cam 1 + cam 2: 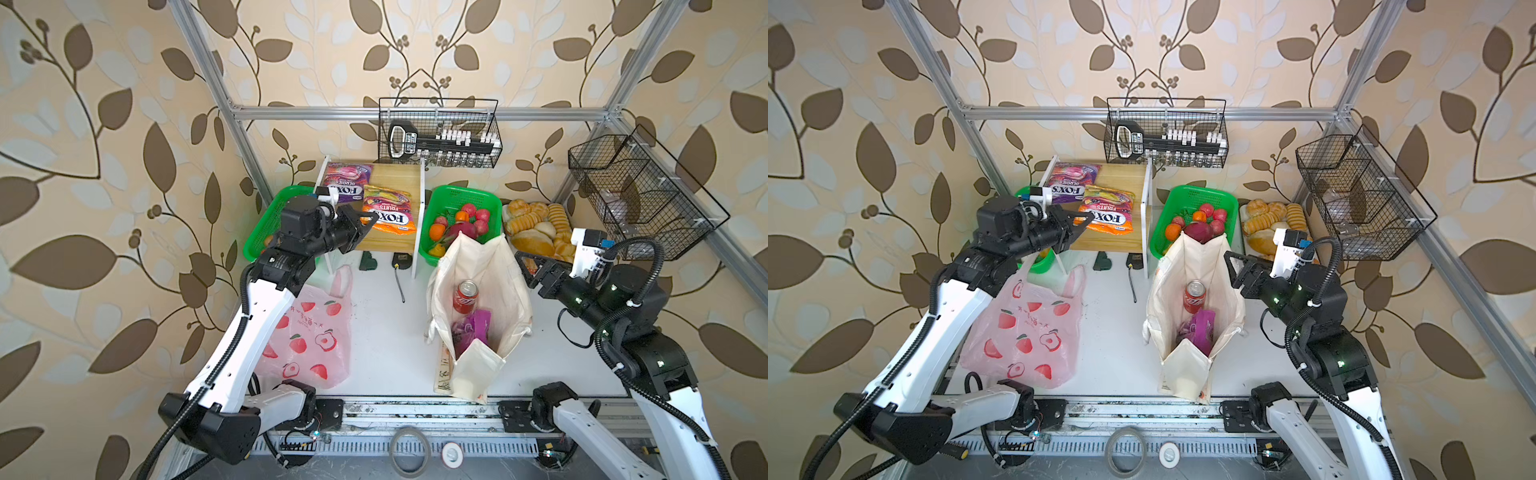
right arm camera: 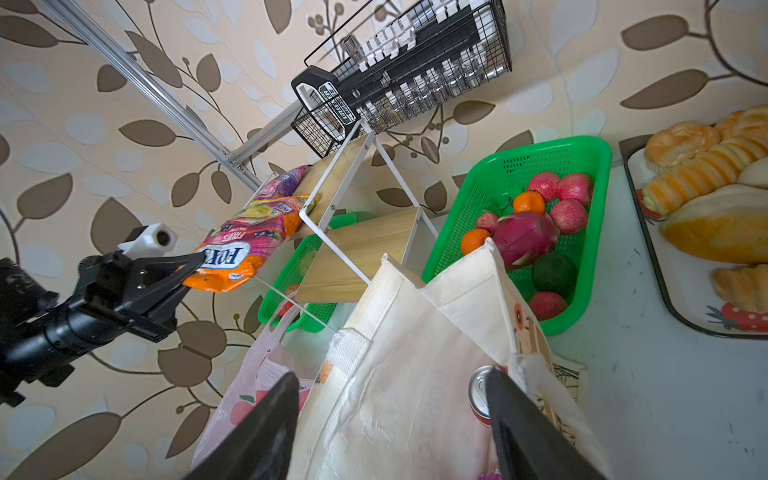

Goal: Place the mixed food into the grocery bags and tie them
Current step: 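Pull the orange bag off the shelf and carry it into the tote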

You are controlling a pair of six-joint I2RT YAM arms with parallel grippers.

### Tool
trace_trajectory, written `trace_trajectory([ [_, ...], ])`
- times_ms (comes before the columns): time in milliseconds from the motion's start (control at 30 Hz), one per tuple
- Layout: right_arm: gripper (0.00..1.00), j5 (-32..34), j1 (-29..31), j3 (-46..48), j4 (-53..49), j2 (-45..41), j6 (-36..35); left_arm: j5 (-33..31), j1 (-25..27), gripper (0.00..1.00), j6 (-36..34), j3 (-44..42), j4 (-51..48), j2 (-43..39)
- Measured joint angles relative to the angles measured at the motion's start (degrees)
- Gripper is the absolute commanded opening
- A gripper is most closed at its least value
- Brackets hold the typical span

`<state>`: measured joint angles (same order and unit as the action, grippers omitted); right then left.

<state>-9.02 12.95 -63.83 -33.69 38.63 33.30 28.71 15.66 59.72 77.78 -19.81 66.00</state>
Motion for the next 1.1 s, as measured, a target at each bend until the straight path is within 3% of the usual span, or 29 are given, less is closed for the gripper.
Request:
trace_trajectory([
  [367, 0.72, 2.51, 0.0, 0.04, -2.54, 1.16, -0.85, 8.9, 1.4, 0.0, -3.39, 5.38, -5.25, -6.29],
  [467, 0.72, 3.78, -0.02, 0.13, -4.5, 2.47, -1.27, 10.43, 6.73, 0.0, -4.04, 5.84, -5.29, -6.16],
  [567, 0.73, 5.03, -0.13, 0.7, -6.16, 3.32, -1.38, 11.28, 15.28, 0.0, -4.66, 6.34, -5.29, -4.66],
  [767, 0.74, 7.43, -0.52, 2.16, -8.79, 3.87, -1.36, 11.13, 29.77, 0.0, -6.93, 7.89, -4.7, 2.69],
  [900, 0.74, 8.15, -0.87, 2.8, -9.77, 3.69, -1.33, 10.4, 34.25, 0.0, -7.43, 8.2, -3.96, 8.13],
  [1100, 0.74, 8.15, -1.42, 4.15, -9.94, 3.21, -1.31, 7.06, 36.17, 0.0, -7.43, 8.17, -3.65, 14.19],
])
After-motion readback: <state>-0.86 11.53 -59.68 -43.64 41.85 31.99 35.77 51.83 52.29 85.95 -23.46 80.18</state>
